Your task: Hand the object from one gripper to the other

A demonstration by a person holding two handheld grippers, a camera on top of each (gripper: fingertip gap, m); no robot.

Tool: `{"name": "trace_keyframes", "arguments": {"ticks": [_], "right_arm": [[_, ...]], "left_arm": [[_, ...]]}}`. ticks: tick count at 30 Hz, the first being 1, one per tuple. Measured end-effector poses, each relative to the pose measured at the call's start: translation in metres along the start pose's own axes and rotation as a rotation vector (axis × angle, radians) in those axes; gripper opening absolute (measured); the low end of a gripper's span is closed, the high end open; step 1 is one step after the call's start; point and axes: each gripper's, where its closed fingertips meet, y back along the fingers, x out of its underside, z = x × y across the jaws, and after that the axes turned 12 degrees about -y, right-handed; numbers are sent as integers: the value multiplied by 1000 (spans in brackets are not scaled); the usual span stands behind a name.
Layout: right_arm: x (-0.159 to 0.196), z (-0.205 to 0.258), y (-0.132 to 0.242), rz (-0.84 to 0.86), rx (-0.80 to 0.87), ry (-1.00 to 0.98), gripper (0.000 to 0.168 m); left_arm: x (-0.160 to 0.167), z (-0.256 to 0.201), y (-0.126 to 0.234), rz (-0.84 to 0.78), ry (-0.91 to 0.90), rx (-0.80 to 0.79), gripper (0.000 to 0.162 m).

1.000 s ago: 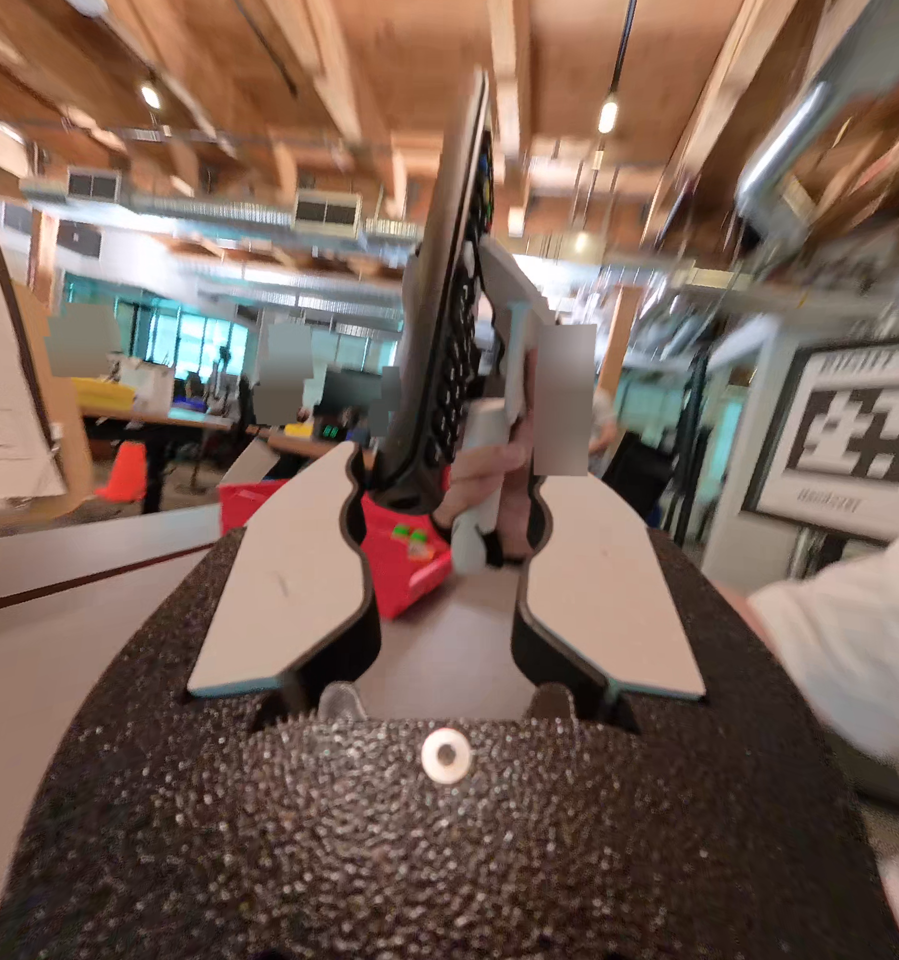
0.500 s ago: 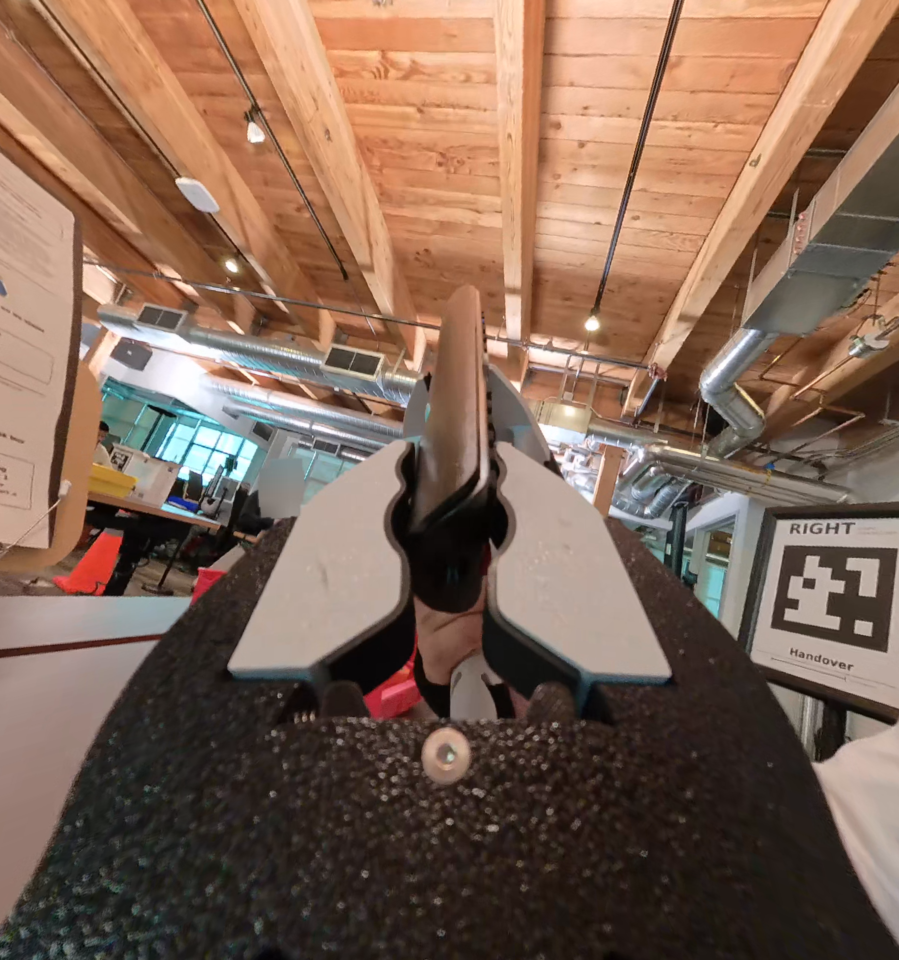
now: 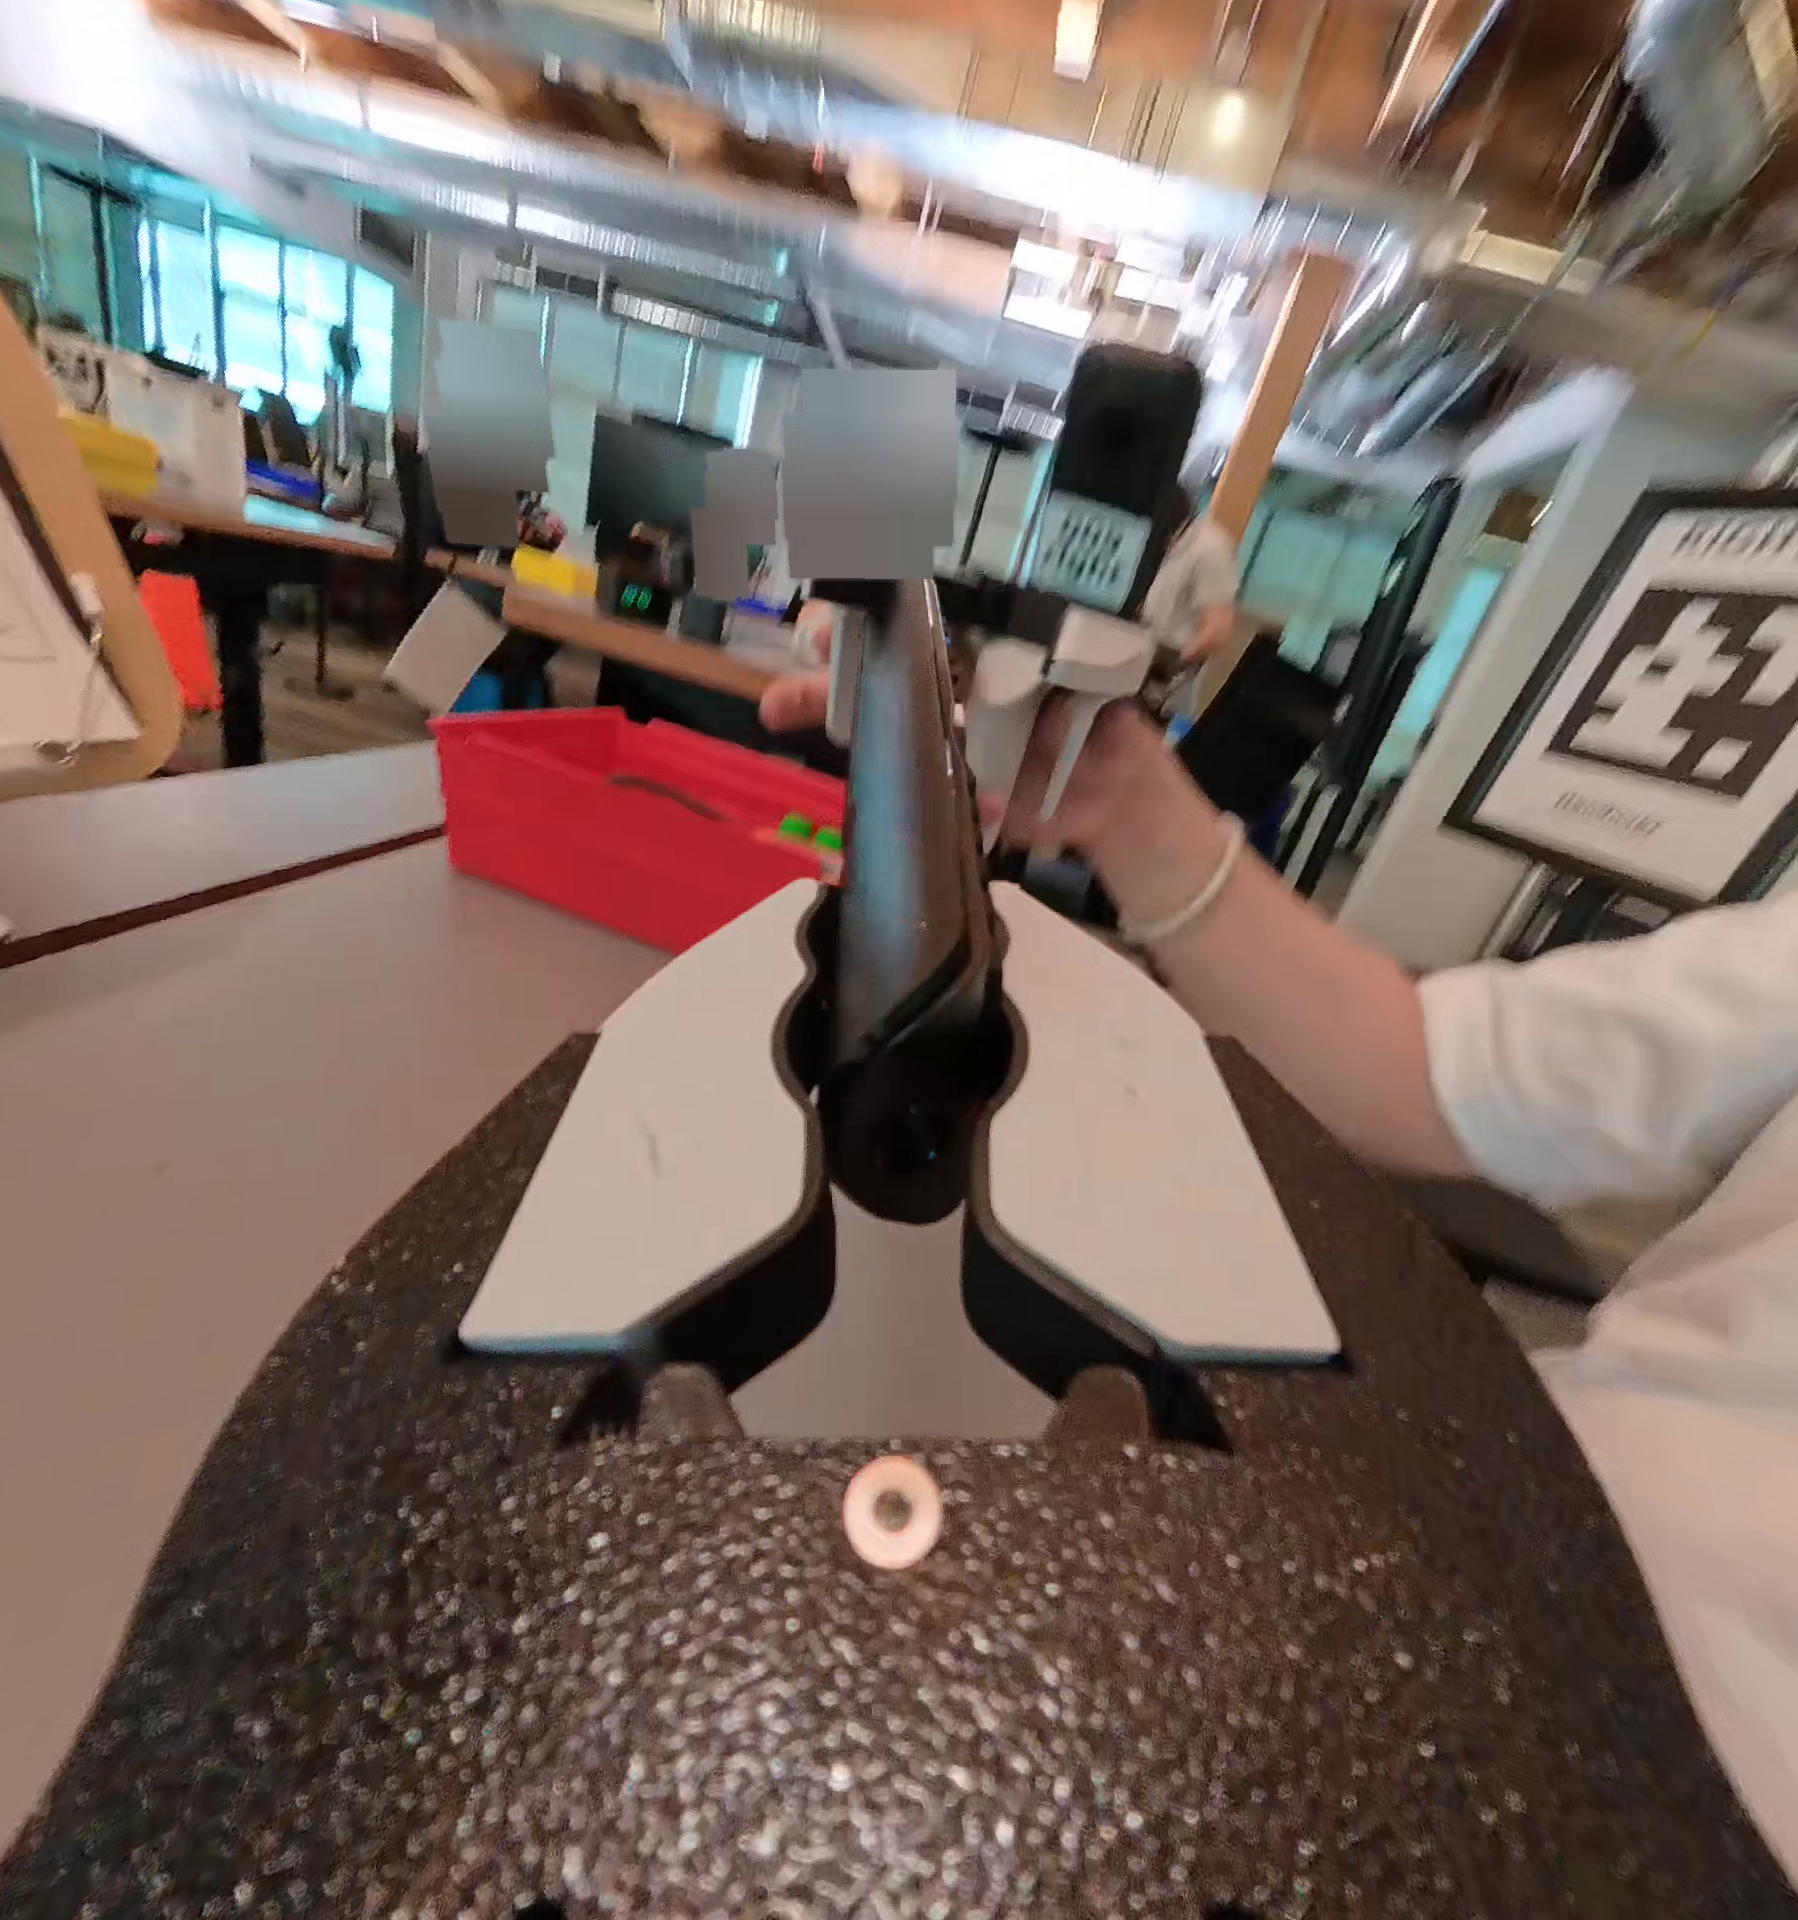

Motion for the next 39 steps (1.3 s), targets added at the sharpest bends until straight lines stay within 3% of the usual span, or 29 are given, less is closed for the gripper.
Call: {"name": "trace_keyframes", "arguments": {"ticks": [6, 9, 12, 14, 17, 22, 24, 29, 33, 35, 39], "right_arm": [[57, -8, 1, 503, 40, 149, 70], [70, -4, -4, 603, -4, 141, 69], [92, -2, 1, 762, -44, 156, 56], [106, 4, 7, 858, -97, 171, 31], [115, 12, 11, 909, -155, 154, 26], [114, 20, 5, 805, -218, 78, 24], [103, 21, -1, 707, -218, 46, 24], [64, 19, -20, 379, -192, -108, 23], [68, 24, -36, 271, -148, -100, 24], [71, 27, -43, 213, -132, -109, 24], [78, 31, -50, 138, -125, -157, 23]], "left_arm": [[19, -5, 7, 156, -33, 43, 24], [32, -9, 7, 245, -84, 59, 24], [34, -13, 4, 266, -90, 80, 25], [35, -15, 4, 271, -99, 92, 24], [39, -19, 5, 292, -151, 118, 24], [19, -19, 4, 178, -242, 71, 29], [-3, -15, 4, 30, -242, 4, 48], [-16, -4, -3, -148, -97, -40, 45], [-25, -8, -13, -276, -26, -28, 36], [-23, -7, -16, -285, -3, -34, 22], [-18, -7, -16, -271, 17, -11, 20]]}}
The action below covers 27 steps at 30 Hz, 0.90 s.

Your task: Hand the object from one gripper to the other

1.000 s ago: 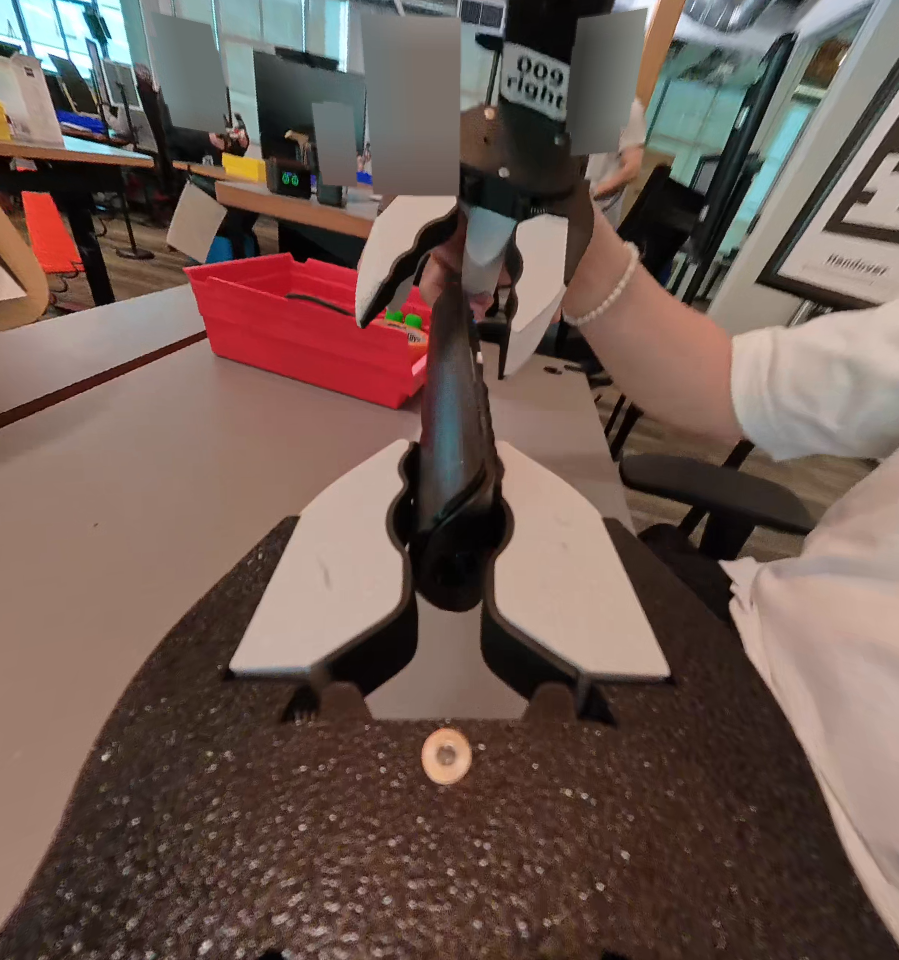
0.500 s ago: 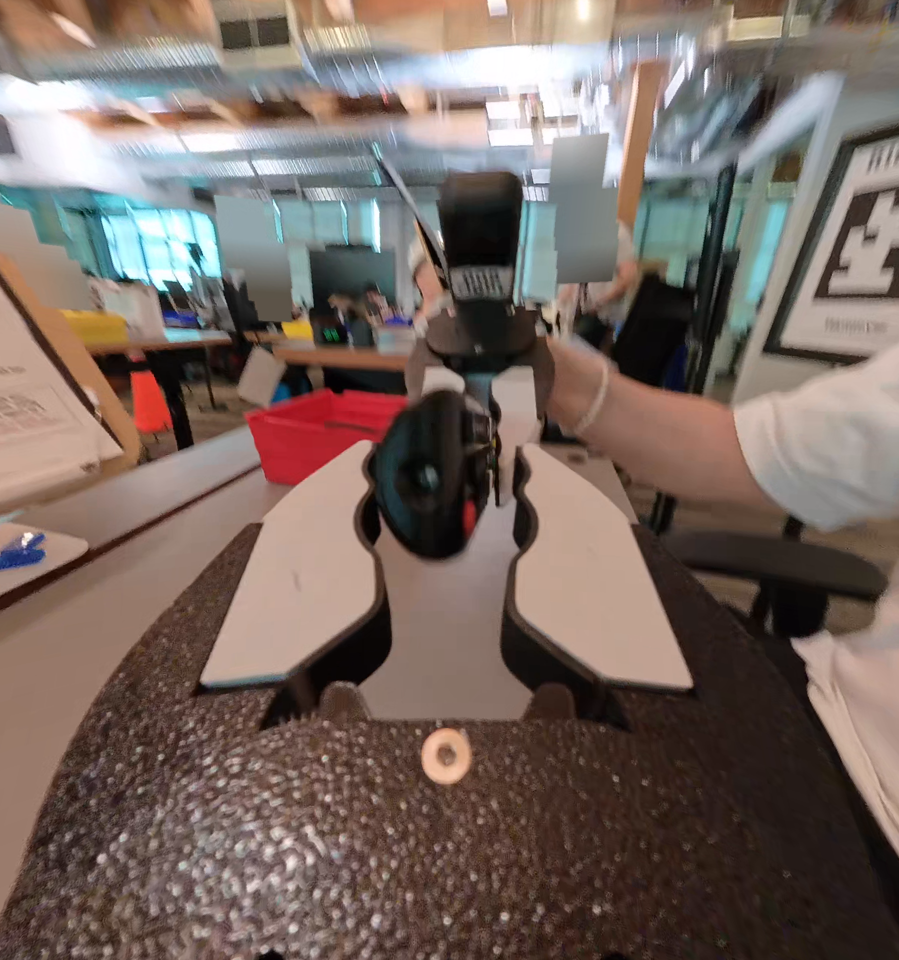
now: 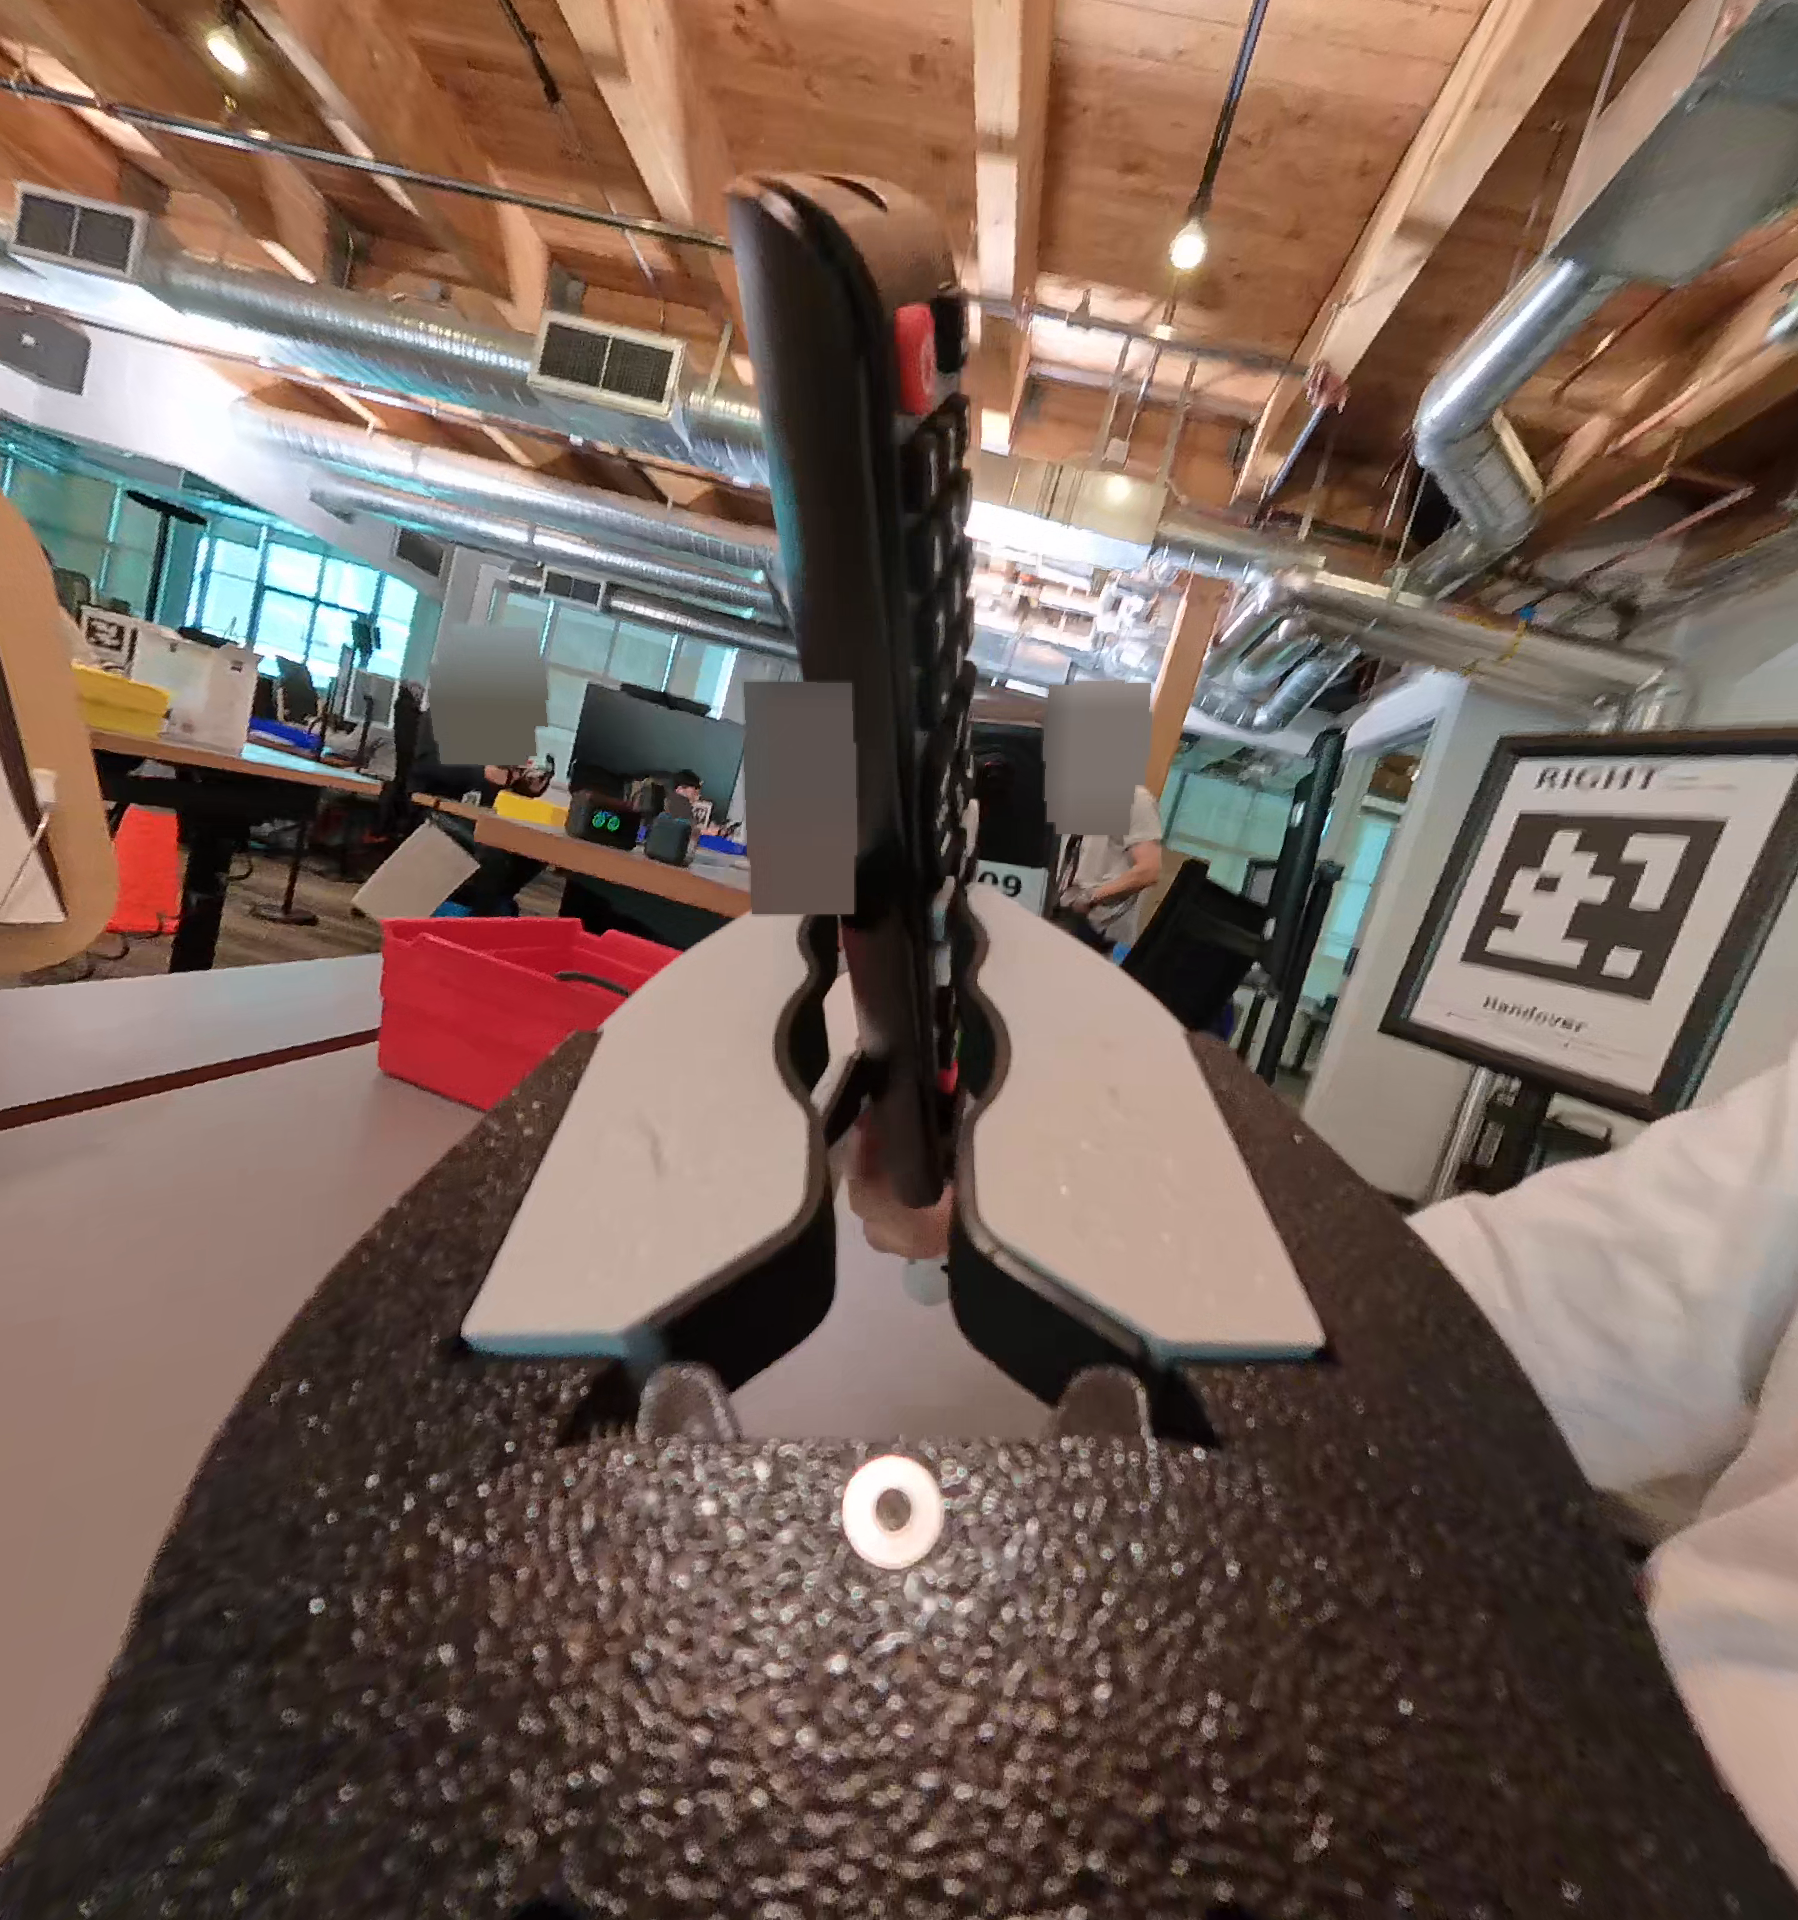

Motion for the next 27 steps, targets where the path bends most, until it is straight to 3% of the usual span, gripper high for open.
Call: {"name": "trace_keyframes", "arguments": {"ticks": [3, 5, 8, 11, 13, 16, 21, 25, 27], "right_arm": [[4, -13, 6, 17, 73, 14, 31], [-9, -20, 17, -27, 128, 71, 51], [-35, -12, 27, -80, 129, 130, 50], [-43, -5, 22, -23, 133, 194, 50], [-45, 0, 16, 0, 122, 224, 49], [-51, 8, 13, -12, 95, 278, 29], [-51, 9, 11, -14, 93, 241, 25], [-62, -6, 27, -51, 206, 232, 25], [-78, -19, 50, -77, 324, 215, 24]], "left_arm": [[10, 3, -1, 104, -65, -33, 19], [19, 6, 0, 214, -102, -55, 19], [40, 7, 4, 417, -197, -64, 19], [51, 0, 2, 511, -243, -35, 19], [57, -5, 0, 547, -252, -7, 19], [64, -9, -2, 573, -249, 14, 19], [64, -8, -3, 541, -275, 14, 20], [60, -2, -5, 500, -305, -56, 41], [57, 0, -4, 503, -304, -67, 42]]}}
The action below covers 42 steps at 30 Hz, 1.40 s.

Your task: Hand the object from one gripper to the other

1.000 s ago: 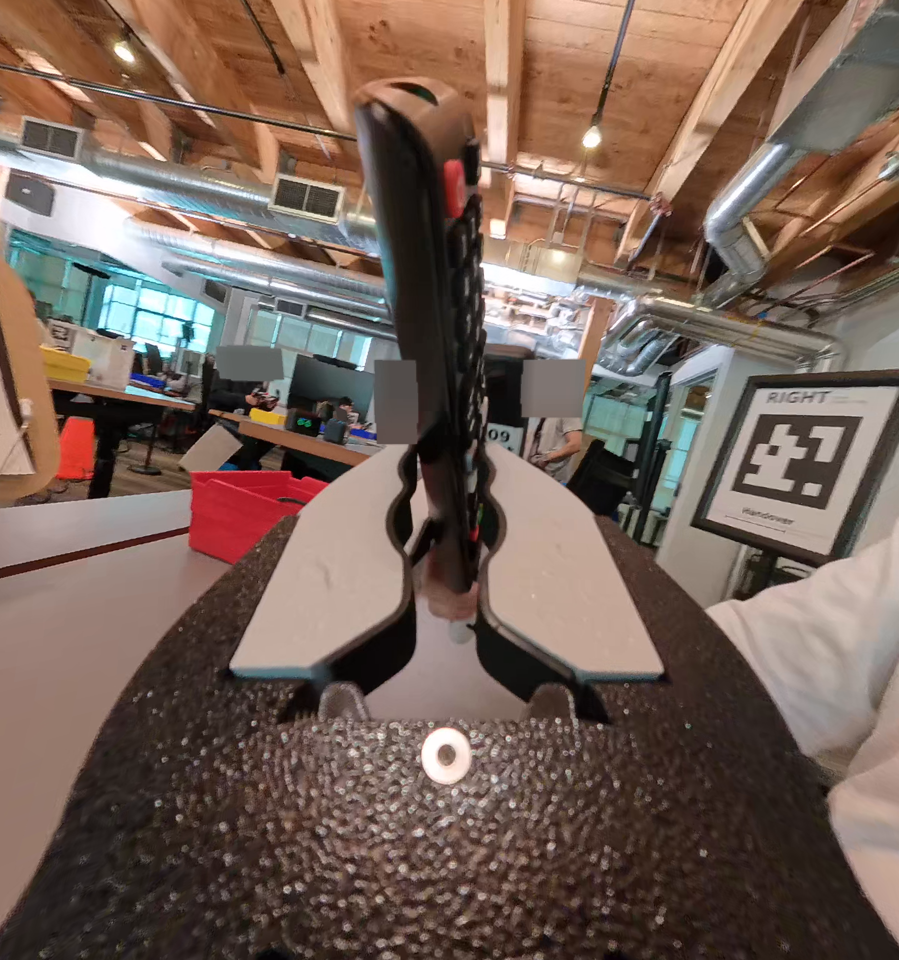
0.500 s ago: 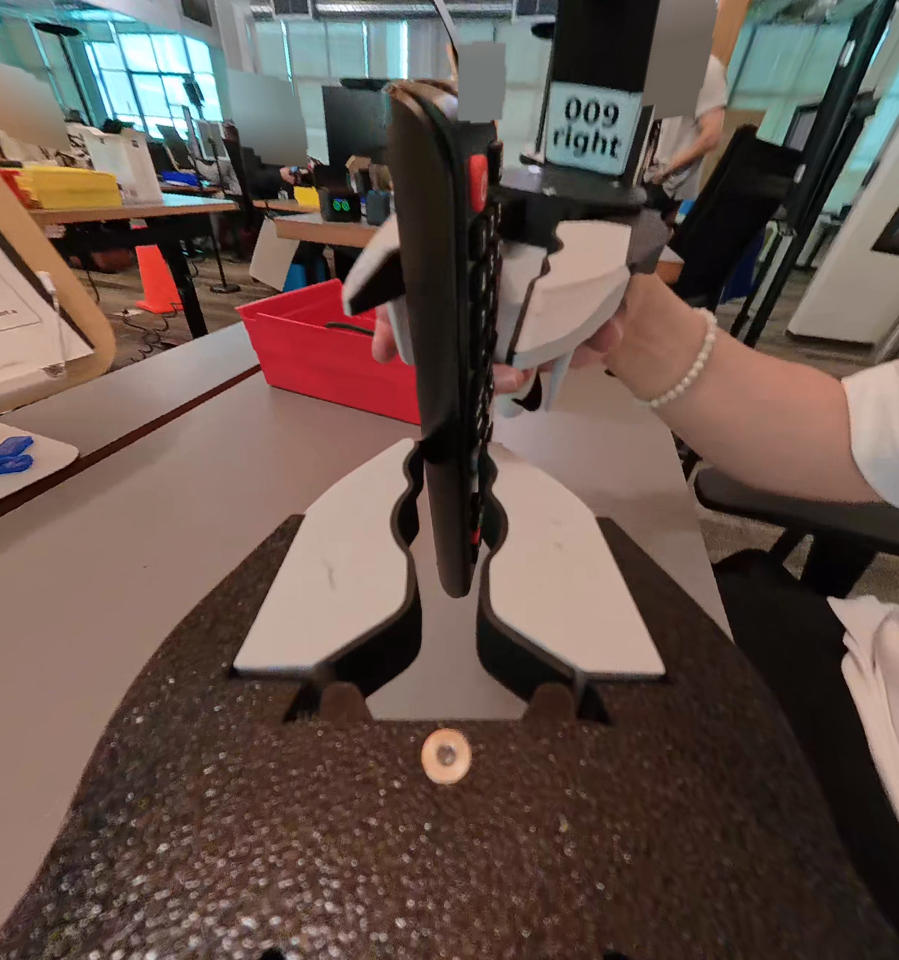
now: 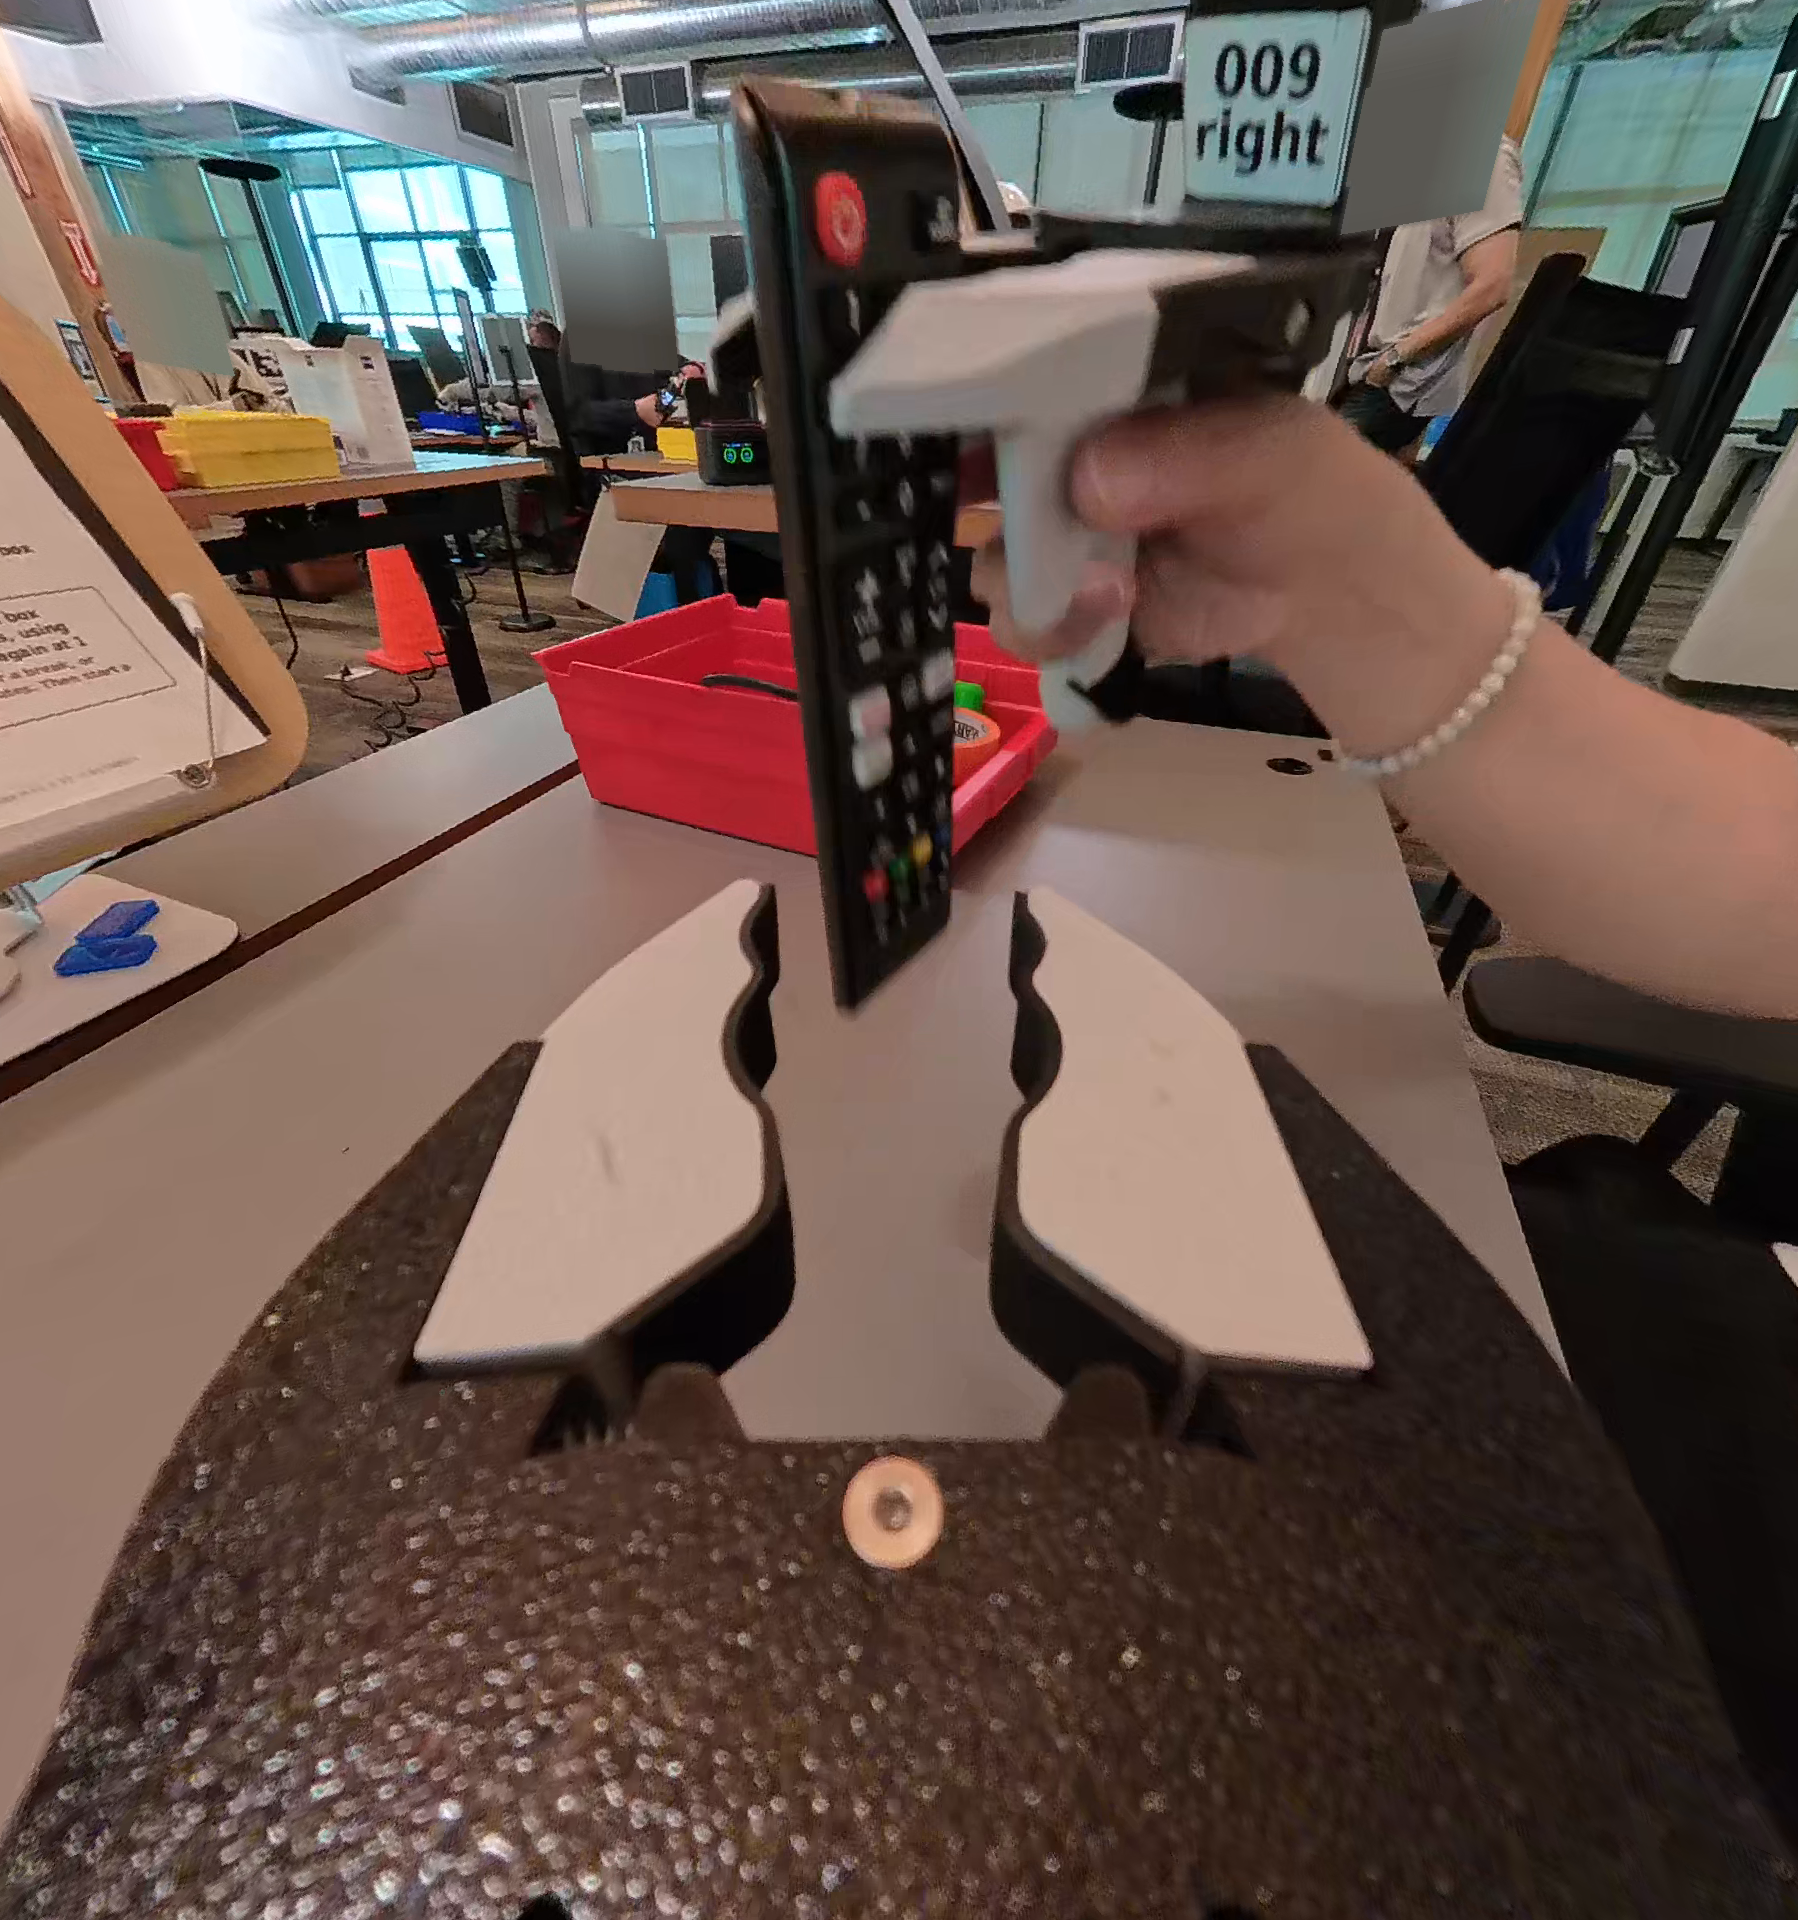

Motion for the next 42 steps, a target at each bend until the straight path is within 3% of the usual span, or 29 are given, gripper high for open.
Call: {"name": "trace_keyframes", "arguments": {"ticks": [6, 10, 16, 21, 25, 31, 38, 40, 42], "right_arm": [[-26, -118, 99, 169, 562, -57, 24], [-13, -190, 178, 372, 878, -106, 25], [35, -265, 234, 708, 1045, -236, 25], [71, -322, 280, 1053, 1225, -161, 25], [94, -355, 281, 1105, 1280, -54, 25], [120, -376, 246, 891, 1247, -114, 24], [158, -372, 228, 941, 1152, -169, 27], [164, -368, 220, 899, 1113, -228, 30], [161, -364, 209, 794, 1068, -302, 46]], "left_arm": [[6, 13, 7, 2, 76, -32, 40], [18, 17, 9, 51, 113, -31, 40], [21, 18, 9, 54, 140, -31, 34], [27, 12, 6, 80, 144, 8, 34], [32, 13, 6, 99, 137, 3, 33], [39, 17, 5, 96, 170, 0, 33], [43, 20, 8, 95, 196, 0, 33], [38, 21, 10, 64, 219, 3, 33], [36, 24, 13, 50, 230, -8, 33]]}}
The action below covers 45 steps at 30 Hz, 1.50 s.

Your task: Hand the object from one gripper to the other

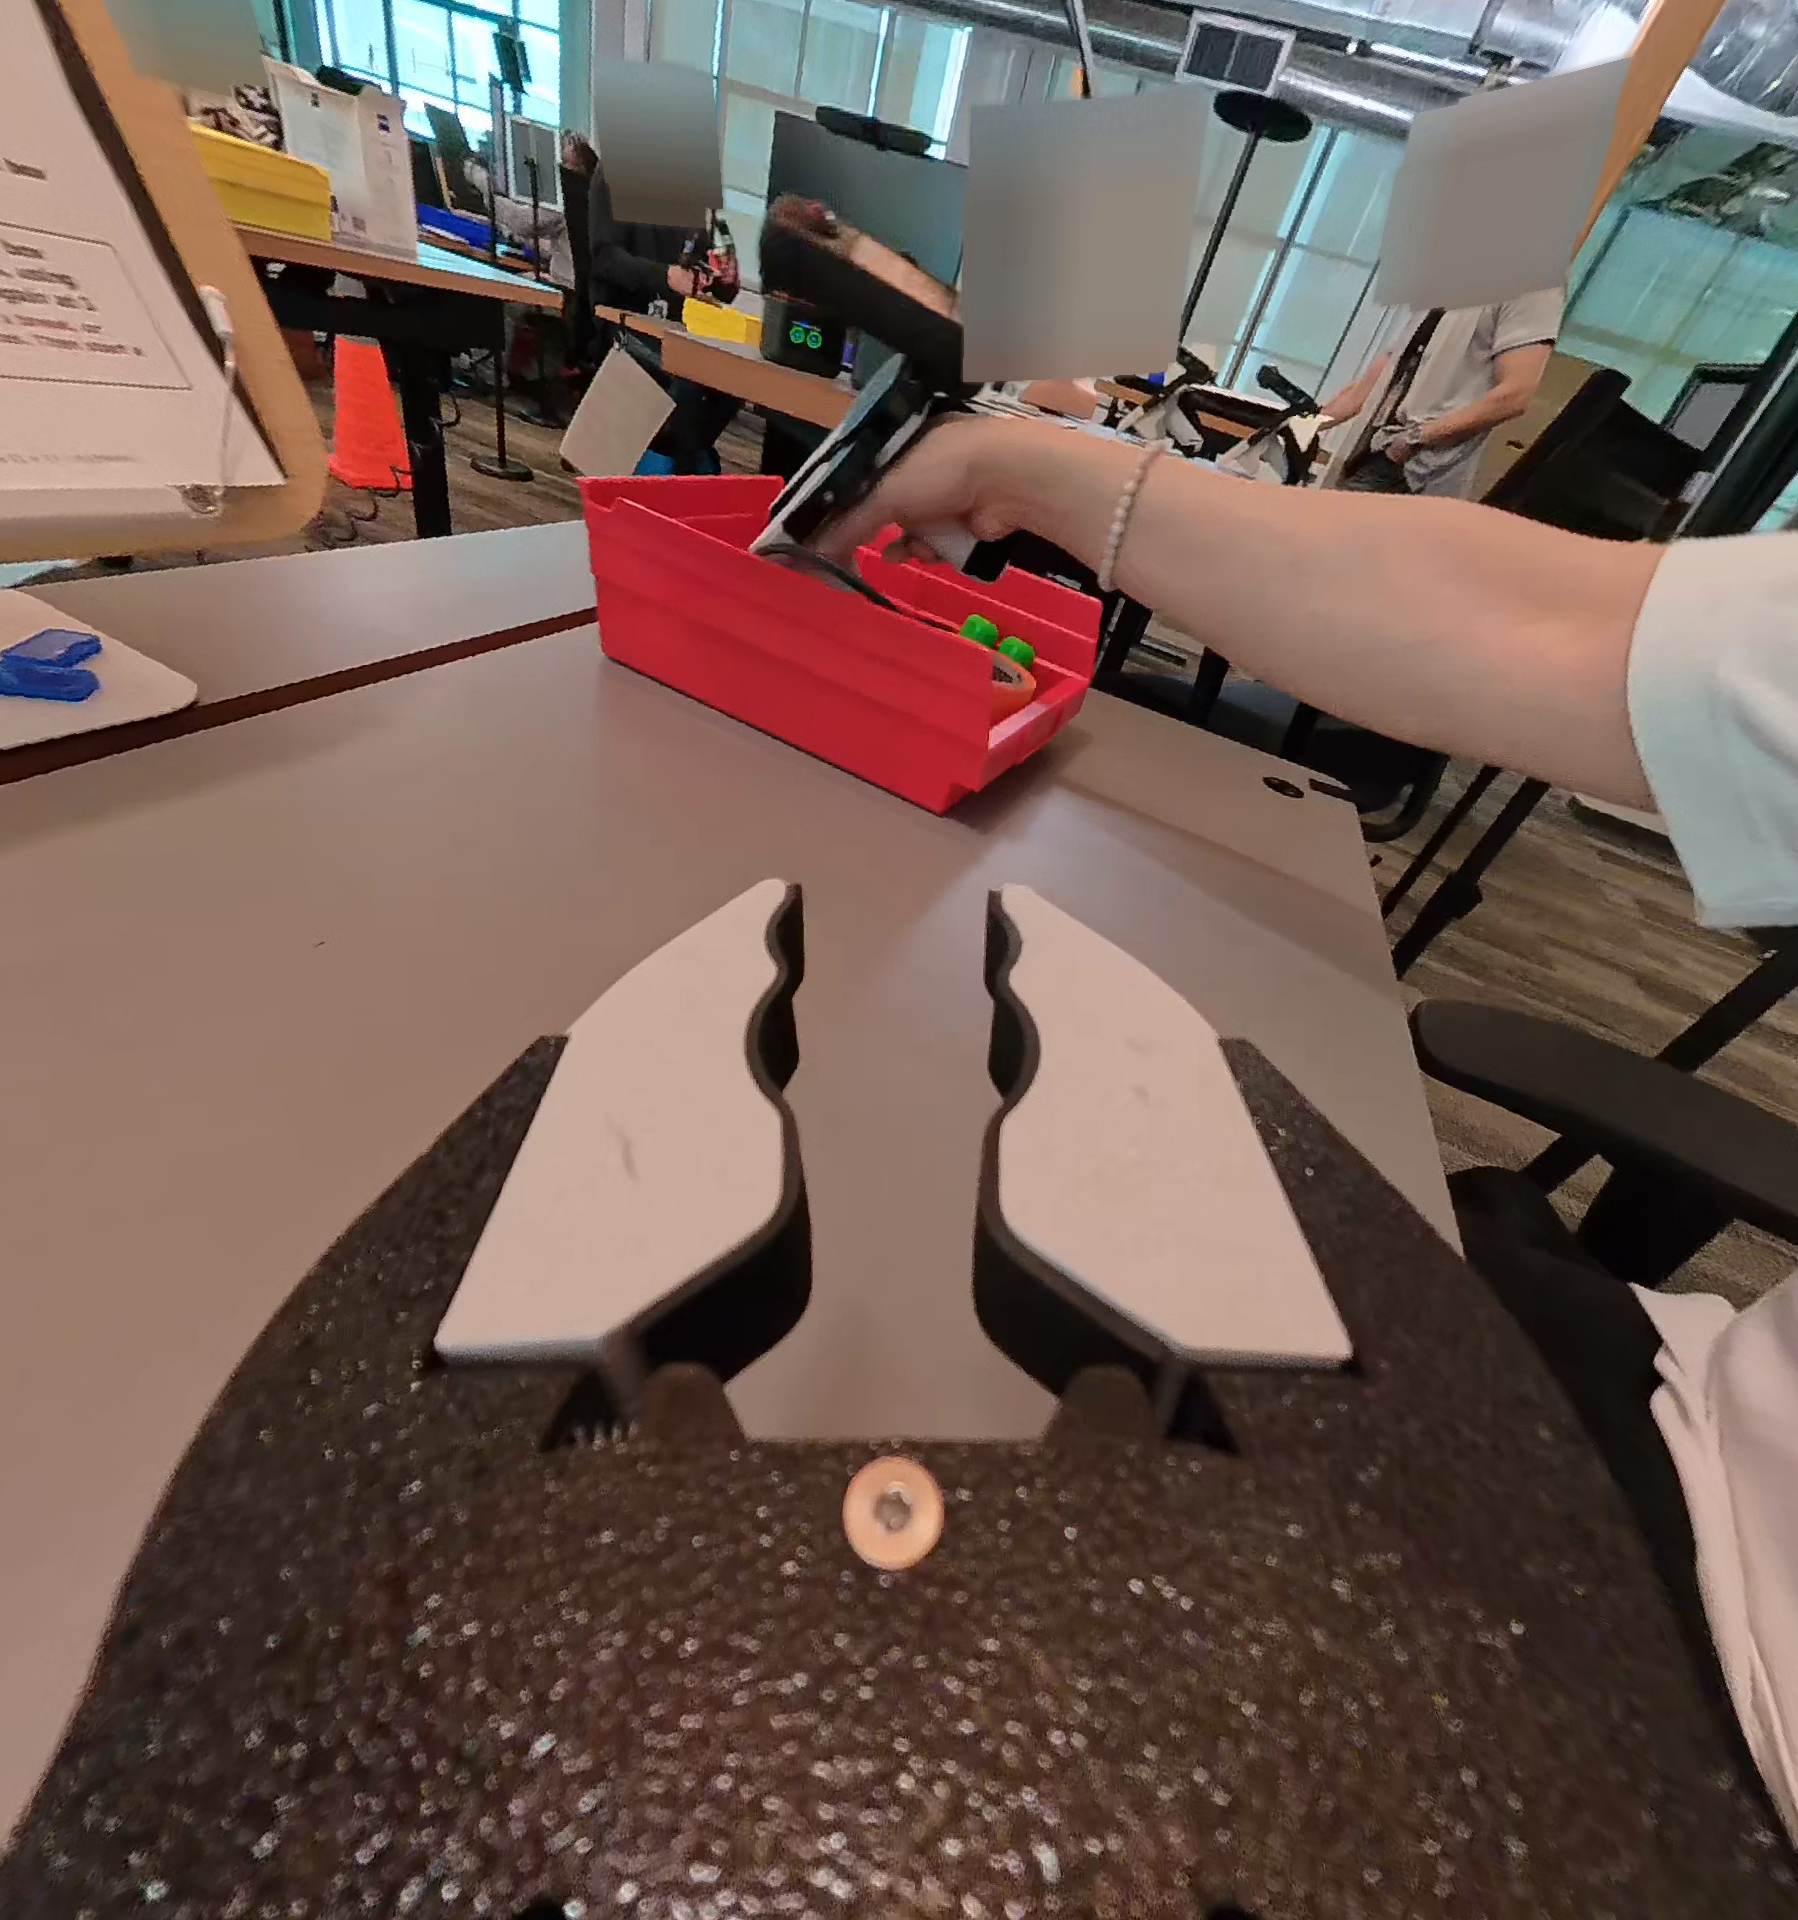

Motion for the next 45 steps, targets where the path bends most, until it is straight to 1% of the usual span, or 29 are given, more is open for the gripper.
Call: {"name": "trace_keyframes", "arguments": {"ticks": [4, 7, 9, 12, 15, 16, 18, 20, 22, 24, 27, 29, 30, 31, 33, 34, 35, 36, 37, 38, 40, 43, 45], "right_arm": [[-21, 8, 23, -144, -124, -115, 90], [-31, 17, 58, -284, -210, -139, 102], [-25, 25, 82, -361, -265, -108, 106], [-2, 36, 108, -420, -328, -66, 108], [27, 42, 126, -449, -368, -87, 107], [35, 43, 132, -467, -372, -101, 106], [48, 47, 142, -502, -384, -134, 103], [58, 54, 148, -514, -396, -148, 102], [64, 61, 153, -520, -386, -135, 102], [65, 67, 157, -526, -371, -108, 102], [65, 70, 164, -530, -350, -87, 102], [65, 74, 167, -526, -365, -94, 102], [66, 76, 169, -520, -379, -104, 102], [67, 79, 171, -516, -387, -115, 101], [70, 87, 174, -511, -407, -124, 101], [73, 93, 176, -499, -426, -117, 101], [75, 99, 177, -486, -438, -108, 101], [77, 103, 178, -479, -441, -99, 101], [77, 107, 178, -481, -440, -92, 101], [77, 113, 179, -481, -450, -87, 100], [77, 127, 181, -479, -498, -96, 99], [73, 143, 182, -475, -540, -106, 98], [68, 150, 188, -495, -560, -106, 97]], "left_arm": [[-2, 13, 16, 16, 16, -55, 33], [-10, 39, 42, 25, 4, -164, 33], [-16, 64, 67, 42, -17, -259, 33], [-23, 108, 106, 104, -46, -380, 33], [-17, 158, 144, 256, -39, -494, 34], [-11, 177, 156, 325, -3, -543, 40], [2, 214, 173, 433, 110, -629, 60], [18, 241, 173, 536, 208, -641, 75], [42, 265, 170, 684, 290, -656, 90], [61, 281, 163, 806, 386, -645, 90], [72, 296, 143, 870, 521, -571, 88], [80, 307, 136, 937, 576, -550, 88], [85, 312, 134, 976, 595, -550, 79], [92, 316, 132, 1017, 617, -550, 83], [105, 317, 127, 1086, 666, -524, 80], [111, 317, 127, 1118, 678, -520, 86], [120, 312, 129, 1186, 686, -504, 88], [132, 306, 136, 1291, 668, -491, 98], [142, 303, 145, 1395, 598, -500, 105], [145, 305, 148, 1454, 525, -520, 108], [145, 308, 148, 1463, 495, -537, 107], [145, 311, 145, 1384, 477, -566, 105], [144, 310, 147, 1375, 456, -574, 104]]}}
